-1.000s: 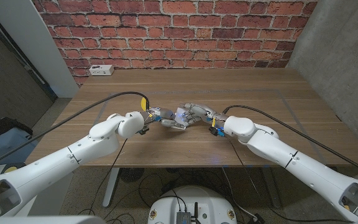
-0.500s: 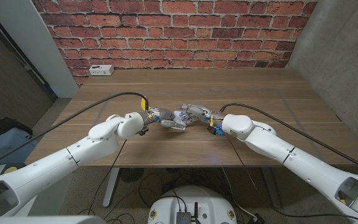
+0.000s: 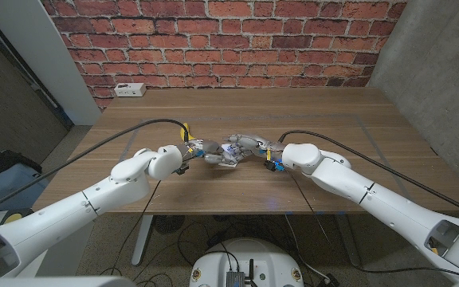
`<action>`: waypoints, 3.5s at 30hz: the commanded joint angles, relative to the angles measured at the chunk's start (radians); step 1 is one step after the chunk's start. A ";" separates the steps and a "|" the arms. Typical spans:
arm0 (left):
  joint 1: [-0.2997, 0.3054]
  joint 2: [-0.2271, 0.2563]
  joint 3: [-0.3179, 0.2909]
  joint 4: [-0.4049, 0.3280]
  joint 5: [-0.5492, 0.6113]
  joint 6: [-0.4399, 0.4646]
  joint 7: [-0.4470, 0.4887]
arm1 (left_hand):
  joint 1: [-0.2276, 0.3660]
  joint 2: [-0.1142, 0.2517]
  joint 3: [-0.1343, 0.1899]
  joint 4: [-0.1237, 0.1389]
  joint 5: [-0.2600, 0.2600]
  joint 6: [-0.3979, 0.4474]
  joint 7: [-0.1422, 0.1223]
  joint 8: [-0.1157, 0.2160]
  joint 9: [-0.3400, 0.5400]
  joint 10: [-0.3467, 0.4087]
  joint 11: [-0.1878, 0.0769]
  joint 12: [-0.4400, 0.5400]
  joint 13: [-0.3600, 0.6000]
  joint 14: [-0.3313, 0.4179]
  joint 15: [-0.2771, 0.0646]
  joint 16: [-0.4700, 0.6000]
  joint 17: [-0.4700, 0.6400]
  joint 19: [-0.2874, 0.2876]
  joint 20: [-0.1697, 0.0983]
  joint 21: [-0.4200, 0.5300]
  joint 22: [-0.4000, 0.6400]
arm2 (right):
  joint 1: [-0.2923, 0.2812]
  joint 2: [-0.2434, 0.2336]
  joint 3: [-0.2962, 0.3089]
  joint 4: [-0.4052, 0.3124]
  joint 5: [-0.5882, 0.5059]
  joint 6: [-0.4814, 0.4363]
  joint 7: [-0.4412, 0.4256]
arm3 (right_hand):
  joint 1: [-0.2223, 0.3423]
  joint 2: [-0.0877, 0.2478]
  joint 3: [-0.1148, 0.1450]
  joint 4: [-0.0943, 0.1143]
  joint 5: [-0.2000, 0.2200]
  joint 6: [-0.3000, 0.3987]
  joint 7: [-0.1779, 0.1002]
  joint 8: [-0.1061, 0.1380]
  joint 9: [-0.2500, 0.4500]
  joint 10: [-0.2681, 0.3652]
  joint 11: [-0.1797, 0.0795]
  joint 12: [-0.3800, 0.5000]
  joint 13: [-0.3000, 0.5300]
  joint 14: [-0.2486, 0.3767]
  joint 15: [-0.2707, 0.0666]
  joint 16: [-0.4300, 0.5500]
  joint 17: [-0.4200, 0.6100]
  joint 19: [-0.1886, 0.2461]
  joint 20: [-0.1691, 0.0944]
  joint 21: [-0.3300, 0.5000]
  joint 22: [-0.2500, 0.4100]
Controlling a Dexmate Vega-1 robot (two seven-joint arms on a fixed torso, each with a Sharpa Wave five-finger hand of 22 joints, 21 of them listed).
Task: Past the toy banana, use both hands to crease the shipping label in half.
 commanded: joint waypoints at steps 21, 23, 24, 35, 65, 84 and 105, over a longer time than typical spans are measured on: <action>0.164 0.092 -0.123 -0.134 0.036 0.124 0.186 | 0.040 0.090 0.036 0.001 0.018 0.082 0.056 -0.008 0.011 0.052 0.048 0.006 0.012 0.081 -0.022 0.011 0.007 0.045 0.032 0.019 0.009 | 0.095 0.024 -0.072 0.008 -0.049 -0.141 0.046 | -0.034 -0.004 -0.023 0.016 -0.017 0.021 0.018 0.012 0.000 0.152 -0.002 0.041 0.003 0.141 -0.012 0.045 0.002 0.090 -0.012 0.030 0.002; 0.149 0.086 -0.117 -0.117 0.021 0.114 0.163 | 0.034 0.088 0.033 0.004 0.013 0.067 0.061 -0.012 0.010 0.041 0.046 0.001 0.012 0.072 -0.023 0.007 0.008 0.039 0.031 0.017 0.010 | 0.092 0.022 -0.073 0.003 -0.054 -0.134 0.040 | -0.036 -0.005 -0.024 0.017 -0.017 0.023 0.023 0.012 0.000 0.160 -0.002 0.041 0.003 0.147 -0.014 0.046 0.002 0.096 -0.012 0.032 0.002; 0.147 0.086 -0.118 -0.111 0.007 0.102 0.161 | 0.033 0.088 0.033 0.004 0.012 0.066 0.063 -0.012 0.010 0.040 0.047 0.001 0.012 0.072 -0.024 0.007 0.008 0.038 0.031 0.017 0.010 | 0.091 0.021 -0.073 -0.002 -0.056 -0.137 0.037 | -0.036 -0.005 -0.024 0.017 -0.017 0.024 0.028 0.013 0.000 0.163 -0.002 0.041 0.003 0.149 -0.014 0.046 0.002 0.099 -0.014 0.032 0.002; 0.235 0.126 -0.193 -0.140 -0.057 -0.040 0.336 | 0.034 0.107 0.037 0.002 0.000 0.157 0.079 0.015 0.015 0.143 0.063 0.037 0.023 0.154 -0.007 0.028 0.011 0.051 0.031 0.026 0.015 | 0.076 0.009 -0.070 -0.032 -0.066 -0.144 0.017 | -0.039 -0.010 -0.028 0.017 -0.017 0.038 0.035 0.016 0.000 0.173 -0.005 0.036 0.002 0.159 -0.022 0.043 0.001 0.107 -0.019 0.031 0.002; 0.333 0.144 -0.286 -0.190 -0.036 -0.095 0.485 | 0.004 0.078 0.014 -0.005 0.020 0.126 0.182 0.035 0.024 0.180 0.106 0.064 0.074 0.242 0.000 0.058 0.044 0.092 0.048 0.061 0.036 | 0.075 0.001 -0.063 -0.054 -0.068 -0.163 0.006 | -0.030 0.011 -0.018 0.019 -0.027 0.048 0.003 0.015 -0.002 0.171 -0.023 0.019 0.001 0.159 -0.032 0.028 0.002 0.086 -0.032 0.014 0.004; 0.246 0.102 -0.244 -0.148 -0.040 -0.013 0.312 | -0.030 0.052 -0.014 -0.001 0.013 0.180 0.159 0.057 0.027 0.251 0.088 0.105 0.107 0.343 -0.004 0.088 0.060 0.183 0.047 0.123 0.061 | 0.082 0.008 -0.062 -0.045 -0.063 -0.176 -0.002 | -0.037 0.004 -0.025 0.024 -0.031 0.050 0.017 0.011 -0.002 0.176 -0.015 0.015 0.002 0.165 -0.027 0.026 0.004 0.102 -0.020 0.019 0.004; 0.122 0.062 -0.136 -0.085 -0.048 0.016 0.170 | -0.108 0.013 -0.070 0.024 0.025 0.011 0.108 0.003 0.022 0.102 0.072 0.035 0.121 0.100 0.021 0.003 0.031 -0.005 0.062 0.055 0.048 | 0.075 -0.007 -0.055 -0.056 -0.062 -0.169 -0.005 | -0.037 -0.002 -0.028 0.024 -0.036 0.054 0.025 0.009 -0.002 0.182 -0.035 0.011 0.001 0.153 -0.040 0.015 0.003 0.114 -0.032 0.019 0.004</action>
